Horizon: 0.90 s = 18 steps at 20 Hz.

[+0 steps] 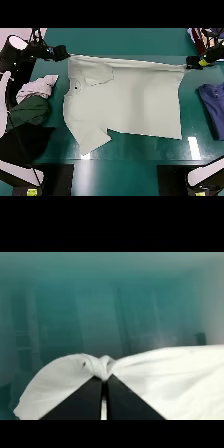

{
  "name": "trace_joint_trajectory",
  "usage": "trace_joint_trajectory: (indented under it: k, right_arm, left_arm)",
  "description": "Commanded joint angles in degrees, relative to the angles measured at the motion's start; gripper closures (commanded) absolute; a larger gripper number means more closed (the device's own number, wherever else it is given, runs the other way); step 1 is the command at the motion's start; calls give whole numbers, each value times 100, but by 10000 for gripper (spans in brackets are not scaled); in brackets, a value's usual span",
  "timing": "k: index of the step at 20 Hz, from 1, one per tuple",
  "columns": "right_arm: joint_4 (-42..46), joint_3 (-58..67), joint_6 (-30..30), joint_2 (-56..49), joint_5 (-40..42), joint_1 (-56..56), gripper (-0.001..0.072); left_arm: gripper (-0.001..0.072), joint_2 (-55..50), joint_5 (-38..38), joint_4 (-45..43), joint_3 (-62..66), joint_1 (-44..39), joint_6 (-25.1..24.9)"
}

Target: Fold the shirts.

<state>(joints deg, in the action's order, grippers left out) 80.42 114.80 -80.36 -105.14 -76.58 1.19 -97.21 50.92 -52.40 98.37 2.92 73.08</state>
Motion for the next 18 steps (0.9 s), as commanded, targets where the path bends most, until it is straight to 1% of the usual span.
trace_joint_trajectory:
  k: [1, 4, 6, 7, 9, 13, 14, 15, 16, 17, 18]
  right_arm:
    - [22, -240, -66, 155, 328, 24, 696]
    - [33, -1016, -59, 492, 262, 20, 697]
    - [39, -1639, -59, 717, 385, -39, 697]
    - [42, -1956, -59, 811, 472, -94, 696]
    - [42, -2551, -57, 992, 662, -179, 697]
    - [20, -3416, -66, 1244, 1174, -415, 695]
    - [20, -3482, -87, 1241, 1158, -455, 690]
    - [15, -3515, -94, 1244, 1128, -452, 552]
    - [15, -3484, -153, 1244, 1060, -452, 309]
    - [15, -3405, -219, 1244, 966, -450, 288]
    - [9, -3314, -313, 1261, 859, -396, 288]
  left_arm:
    - [680, -140, 315, -175, 181, -31, -424]
    - [682, -140, 1318, -732, 166, -44, -433]
    - [682, -118, 1757, -1080, -33, -44, -391]
    - [682, -118, 1908, -1246, -203, -44, -289]
    - [682, -118, 1897, -1316, -664, -44, -240]
    - [680, -118, 1349, -1307, -1421, -44, -225]
    - [678, -118, 1296, -1311, -1486, -44, -94]
    - [661, -118, 1346, -1316, -1499, -42, 98]
    - [408, -105, 1436, -1320, -1495, -37, 216]
    - [315, -68, 1558, -1364, -1493, -37, 210]
    - [340, 17, 1725, -1432, -1493, -37, 214]
